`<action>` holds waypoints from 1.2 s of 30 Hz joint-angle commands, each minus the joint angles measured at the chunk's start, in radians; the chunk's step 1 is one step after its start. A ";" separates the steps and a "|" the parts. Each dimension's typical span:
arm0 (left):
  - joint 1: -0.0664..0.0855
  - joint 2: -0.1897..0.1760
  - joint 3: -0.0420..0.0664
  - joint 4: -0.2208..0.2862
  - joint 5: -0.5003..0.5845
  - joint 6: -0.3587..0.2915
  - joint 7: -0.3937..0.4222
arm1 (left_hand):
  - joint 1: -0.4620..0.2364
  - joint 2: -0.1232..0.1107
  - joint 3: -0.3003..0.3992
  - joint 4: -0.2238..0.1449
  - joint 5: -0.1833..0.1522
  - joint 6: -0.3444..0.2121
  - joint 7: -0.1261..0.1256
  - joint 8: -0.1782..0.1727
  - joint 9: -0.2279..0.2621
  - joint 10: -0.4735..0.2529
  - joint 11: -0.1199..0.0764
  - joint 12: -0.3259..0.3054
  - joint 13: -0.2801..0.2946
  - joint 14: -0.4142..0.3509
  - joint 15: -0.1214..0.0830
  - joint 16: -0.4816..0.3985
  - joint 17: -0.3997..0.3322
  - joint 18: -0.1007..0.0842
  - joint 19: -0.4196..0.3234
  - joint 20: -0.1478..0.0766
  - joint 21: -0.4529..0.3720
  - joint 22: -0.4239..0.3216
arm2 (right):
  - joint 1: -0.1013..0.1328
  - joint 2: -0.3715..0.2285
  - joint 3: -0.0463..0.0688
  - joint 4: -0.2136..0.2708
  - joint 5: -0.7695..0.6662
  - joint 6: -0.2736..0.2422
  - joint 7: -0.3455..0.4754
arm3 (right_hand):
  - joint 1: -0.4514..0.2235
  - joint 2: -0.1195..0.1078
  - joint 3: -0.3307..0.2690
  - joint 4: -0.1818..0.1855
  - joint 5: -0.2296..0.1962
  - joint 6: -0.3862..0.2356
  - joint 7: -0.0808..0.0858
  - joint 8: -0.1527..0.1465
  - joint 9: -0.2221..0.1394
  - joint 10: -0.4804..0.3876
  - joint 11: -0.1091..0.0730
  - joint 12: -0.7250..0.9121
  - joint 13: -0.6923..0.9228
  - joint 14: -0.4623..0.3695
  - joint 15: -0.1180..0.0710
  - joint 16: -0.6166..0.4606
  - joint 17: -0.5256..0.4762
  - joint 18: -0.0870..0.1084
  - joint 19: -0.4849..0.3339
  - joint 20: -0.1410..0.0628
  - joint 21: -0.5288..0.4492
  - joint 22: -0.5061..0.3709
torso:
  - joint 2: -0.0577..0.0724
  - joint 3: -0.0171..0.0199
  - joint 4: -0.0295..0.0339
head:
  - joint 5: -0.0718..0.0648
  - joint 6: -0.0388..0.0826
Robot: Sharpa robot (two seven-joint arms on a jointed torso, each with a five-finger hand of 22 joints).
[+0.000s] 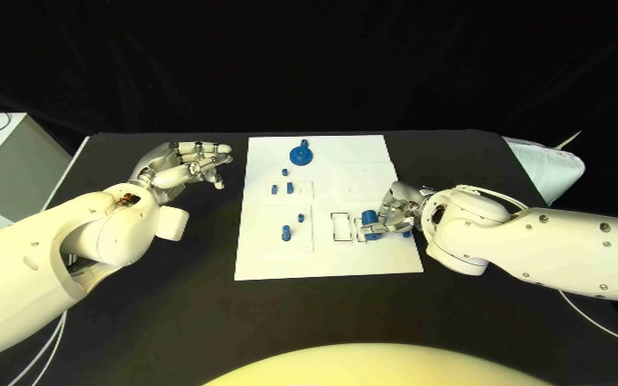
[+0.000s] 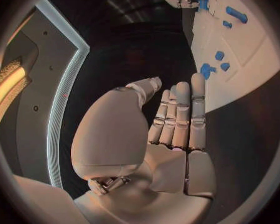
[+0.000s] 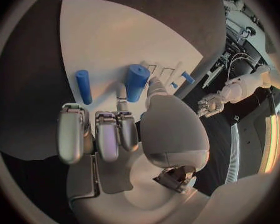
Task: Assemble the parts on the task board
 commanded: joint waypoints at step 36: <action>0.000 0.001 0.001 -0.001 0.004 0.014 0.003 | 0.007 0.004 0.003 0.008 0.007 0.002 -0.001 0.003 0.001 -0.007 0.000 0.006 -0.002 -0.006 0.002 -0.001 0.001 0.016 0.009 -0.001 -0.008 -0.003 | 0.008 -0.028 0.004 0.045 0.105 -0.129 -0.009 | 0.145 0.047 0.066 -0.006 0.288 0.013 -0.013 0.002 0.002 0.076 -0.007 0.002 0.231 0.098 -0.013 0.010 0.233 -0.019 0.057 -0.007 0.025 0.135 | -0.002 -0.0012 -0.0001 | 0.002 -0.001</action>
